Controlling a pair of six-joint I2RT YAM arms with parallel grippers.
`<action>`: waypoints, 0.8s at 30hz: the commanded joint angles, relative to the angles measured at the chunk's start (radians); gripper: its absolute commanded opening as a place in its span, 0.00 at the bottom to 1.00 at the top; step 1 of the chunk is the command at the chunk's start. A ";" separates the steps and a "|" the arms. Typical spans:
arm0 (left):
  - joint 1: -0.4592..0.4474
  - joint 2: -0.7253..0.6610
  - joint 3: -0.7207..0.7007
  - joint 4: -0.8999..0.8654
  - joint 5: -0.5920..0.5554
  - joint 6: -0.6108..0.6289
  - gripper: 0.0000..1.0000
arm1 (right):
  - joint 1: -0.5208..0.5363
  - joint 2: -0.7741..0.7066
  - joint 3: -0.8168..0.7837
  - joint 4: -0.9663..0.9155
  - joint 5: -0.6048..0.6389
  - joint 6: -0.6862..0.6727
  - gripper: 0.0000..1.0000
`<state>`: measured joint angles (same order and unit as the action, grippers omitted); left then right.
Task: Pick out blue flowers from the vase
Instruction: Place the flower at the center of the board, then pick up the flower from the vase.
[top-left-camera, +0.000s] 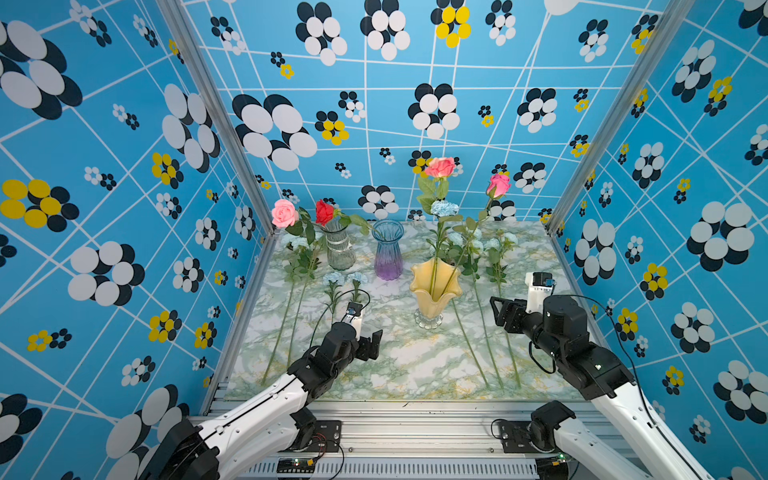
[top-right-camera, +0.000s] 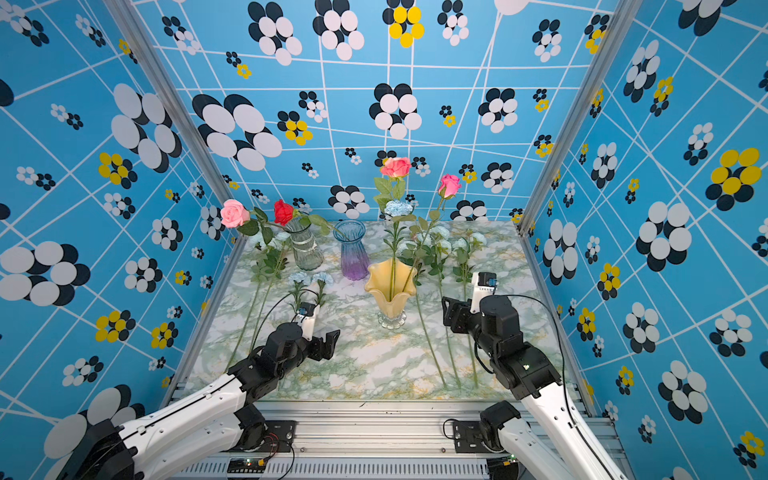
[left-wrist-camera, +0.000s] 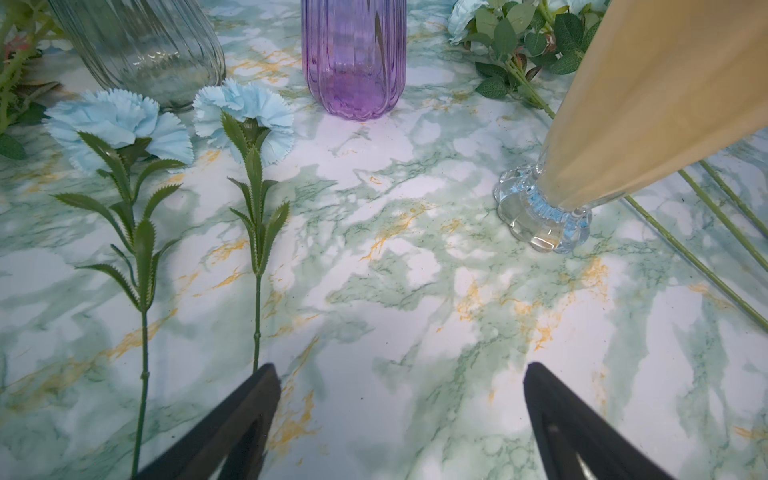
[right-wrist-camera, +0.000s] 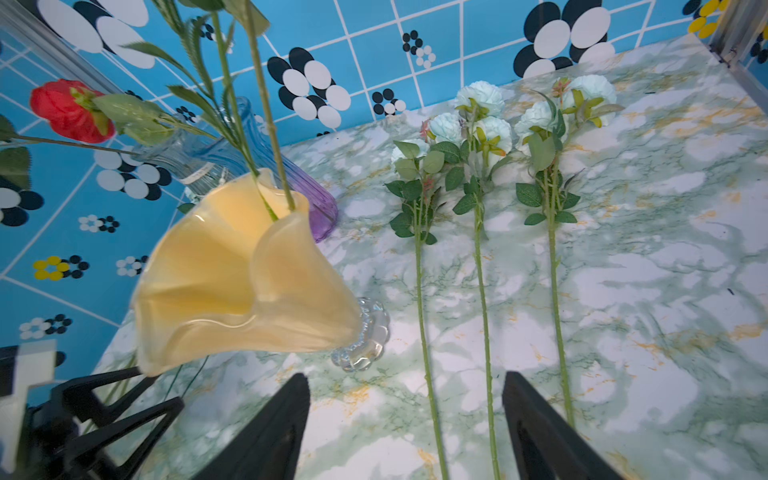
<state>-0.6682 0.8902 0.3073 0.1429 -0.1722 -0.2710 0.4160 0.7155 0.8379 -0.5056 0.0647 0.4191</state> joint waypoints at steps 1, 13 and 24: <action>-0.001 -0.004 -0.034 0.082 0.005 0.038 0.97 | 0.006 0.059 0.140 -0.163 -0.148 -0.013 0.73; 0.013 -0.092 -0.131 0.341 0.200 -0.171 0.96 | 0.129 0.220 0.330 -0.066 -0.180 0.078 0.62; 0.016 0.050 -0.089 0.381 0.276 -0.160 0.91 | 0.243 0.572 0.588 -0.124 0.057 -0.021 0.51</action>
<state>-0.6586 0.9260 0.2039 0.4797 0.0723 -0.4248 0.6537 1.2434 1.3621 -0.5930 0.0151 0.4347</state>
